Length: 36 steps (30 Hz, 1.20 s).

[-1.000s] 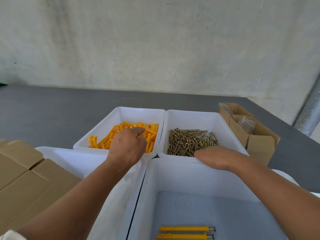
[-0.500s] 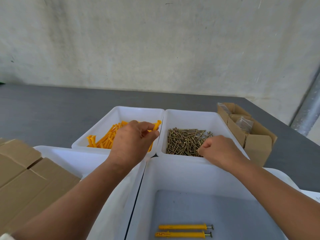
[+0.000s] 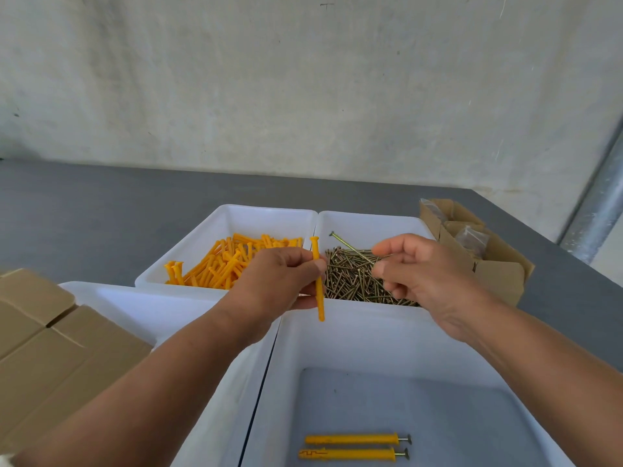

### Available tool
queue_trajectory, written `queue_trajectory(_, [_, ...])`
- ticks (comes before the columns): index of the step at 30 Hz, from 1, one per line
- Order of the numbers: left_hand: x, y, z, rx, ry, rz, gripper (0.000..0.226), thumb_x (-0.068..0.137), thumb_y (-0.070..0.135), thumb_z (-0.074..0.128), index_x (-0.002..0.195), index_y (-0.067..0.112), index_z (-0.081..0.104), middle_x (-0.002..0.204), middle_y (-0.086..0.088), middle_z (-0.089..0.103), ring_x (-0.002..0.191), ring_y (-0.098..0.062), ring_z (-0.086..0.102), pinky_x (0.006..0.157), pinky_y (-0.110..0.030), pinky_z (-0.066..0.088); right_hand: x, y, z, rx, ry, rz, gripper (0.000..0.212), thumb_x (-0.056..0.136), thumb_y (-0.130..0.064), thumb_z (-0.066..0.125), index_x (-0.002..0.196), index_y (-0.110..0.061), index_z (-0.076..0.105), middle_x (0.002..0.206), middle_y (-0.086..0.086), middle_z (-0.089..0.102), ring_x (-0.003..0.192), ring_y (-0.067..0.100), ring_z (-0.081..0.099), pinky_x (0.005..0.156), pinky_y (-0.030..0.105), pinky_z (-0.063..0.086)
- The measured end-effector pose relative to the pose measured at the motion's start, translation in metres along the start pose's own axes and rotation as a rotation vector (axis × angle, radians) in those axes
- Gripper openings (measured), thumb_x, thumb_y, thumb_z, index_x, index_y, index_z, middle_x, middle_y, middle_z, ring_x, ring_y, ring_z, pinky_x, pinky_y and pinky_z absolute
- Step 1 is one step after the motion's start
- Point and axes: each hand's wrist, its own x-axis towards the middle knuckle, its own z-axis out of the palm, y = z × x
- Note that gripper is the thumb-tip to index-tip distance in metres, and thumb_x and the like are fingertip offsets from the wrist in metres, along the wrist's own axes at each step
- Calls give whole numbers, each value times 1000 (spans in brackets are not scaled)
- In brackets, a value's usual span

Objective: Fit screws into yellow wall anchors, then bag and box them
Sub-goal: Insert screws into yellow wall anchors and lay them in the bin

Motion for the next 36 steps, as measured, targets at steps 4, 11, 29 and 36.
queue_trajectory(4, [-2, 4, 0, -191, -56, -60, 15, 96, 13, 58, 95, 7, 72, 78, -4, 69, 70, -12, 66, 60, -22, 55, -16, -13, 11, -98, -182, -33, 31, 84, -4, 68, 103, -28, 65, 76, -1, 72, 63, 7, 64, 59, 21, 49])
queue_trajectory(11, [-6, 4, 3, -123, -159, -32, 12, 95, 14, 59, 96, 12, 71, 79, -1, 70, 73, -12, 68, 65, -25, 56, -30, -19, 22, -422, -384, -77, 72, 87, -4, 63, 139, -42, 31, 99, -8, 62, 75, 11, 70, 72, 32, 58])
queue_trajectory(29, [-15, 1, 13, 295, -377, 35, 13, 92, 16, 65, 100, 19, 74, 76, 1, 68, 75, -12, 69, 72, -27, 58, -21, -23, 7, -21, 162, -166, 74, 80, -3, 75, 132, -39, 36, 80, -1, 73, 69, 19, 73, 67, 35, 61])
queue_trajectory(36, [-15, 1, 14, 336, -393, 35, 13, 92, 15, 65, 101, 20, 74, 74, 4, 68, 75, -13, 69, 75, -30, 60, -21, -20, 10, -74, 151, -170, 65, 80, -6, 76, 123, -38, 37, 79, -4, 73, 68, 16, 73, 67, 32, 60])
